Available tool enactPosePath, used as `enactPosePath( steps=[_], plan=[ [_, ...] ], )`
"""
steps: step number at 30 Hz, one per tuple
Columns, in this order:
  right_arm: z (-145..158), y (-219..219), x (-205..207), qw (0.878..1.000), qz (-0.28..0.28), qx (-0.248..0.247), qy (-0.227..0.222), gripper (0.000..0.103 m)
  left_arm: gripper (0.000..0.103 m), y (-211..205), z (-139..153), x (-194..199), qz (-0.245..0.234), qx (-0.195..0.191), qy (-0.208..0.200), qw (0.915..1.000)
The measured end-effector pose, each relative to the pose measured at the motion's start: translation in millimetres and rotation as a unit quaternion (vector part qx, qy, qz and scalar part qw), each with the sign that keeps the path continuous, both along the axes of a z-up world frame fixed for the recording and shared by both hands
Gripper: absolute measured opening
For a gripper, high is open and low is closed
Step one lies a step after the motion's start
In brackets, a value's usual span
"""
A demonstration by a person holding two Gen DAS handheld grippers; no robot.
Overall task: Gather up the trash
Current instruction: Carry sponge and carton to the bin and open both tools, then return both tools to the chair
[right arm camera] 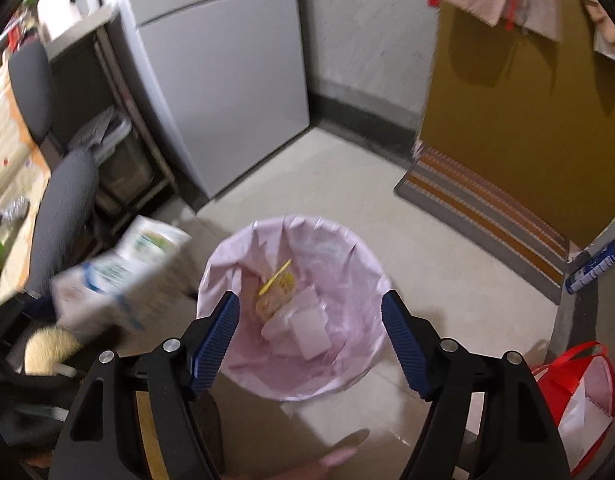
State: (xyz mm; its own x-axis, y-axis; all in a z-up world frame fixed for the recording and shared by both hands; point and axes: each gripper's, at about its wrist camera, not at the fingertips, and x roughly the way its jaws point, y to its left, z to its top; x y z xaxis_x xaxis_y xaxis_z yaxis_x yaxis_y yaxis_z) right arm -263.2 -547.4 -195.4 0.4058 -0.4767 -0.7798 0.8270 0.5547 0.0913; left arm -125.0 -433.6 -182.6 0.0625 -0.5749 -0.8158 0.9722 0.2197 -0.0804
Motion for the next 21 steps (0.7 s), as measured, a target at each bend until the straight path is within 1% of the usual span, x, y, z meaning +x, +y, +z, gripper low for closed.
enactPosePath(
  steps=[4,5,7,9,10,13,16,19,21],
  plan=[
    [12.8,-7.8,-11.7,1.0,-0.019,-0.017,-0.01,0.075,0.072,-26.9,-11.9,-8.3,-0.024,-0.001,-0.001,0.9997],
    [13.1,-9.1,-12.8,1.0,-0.02,-0.018,-0.009,0.075,0.077,-33.0,-16.0,-8.7,-0.026,0.001,-0.001,0.9997],
    [11.8,-11.0,-13.7,1.0,-0.021,-0.016,-0.006,0.075,0.08,-36.9,-22.2,-6.8,-0.018,0.01,0.0,0.9998],
    [8.7,-10.9,-12.5,1.0,-0.018,-0.011,-0.005,0.075,0.08,-34.2,-26.0,-2.8,-0.012,0.02,0.012,0.9997],
    [8.0,-9.7,-11.8,1.0,-0.016,-0.009,-0.005,0.075,0.08,-28.3,-25.9,0.2,-0.007,0.023,0.014,0.9996],
    [6.4,-1.7,-2.4,1.0,0.002,-0.003,-0.004,0.075,0.08,-6.5,-19.6,13.9,0.02,0.031,0.0,0.9993],
    [4.9,14.0,14.8,0.999,0.035,0.002,-0.001,0.074,0.08,25.5,-10.0,31.4,0.061,0.034,-0.008,0.9975],
    [3.8,33.5,35.6,0.998,0.065,0.001,0.018,0.071,0.08,60.6,2.1,47.2,0.103,0.038,-0.018,0.9938],
    [4.9,45.5,46.5,0.996,0.084,0.004,0.02,0.067,0.08,78.7,10.9,54.9,0.126,0.035,-0.023,0.9911]
  ],
)
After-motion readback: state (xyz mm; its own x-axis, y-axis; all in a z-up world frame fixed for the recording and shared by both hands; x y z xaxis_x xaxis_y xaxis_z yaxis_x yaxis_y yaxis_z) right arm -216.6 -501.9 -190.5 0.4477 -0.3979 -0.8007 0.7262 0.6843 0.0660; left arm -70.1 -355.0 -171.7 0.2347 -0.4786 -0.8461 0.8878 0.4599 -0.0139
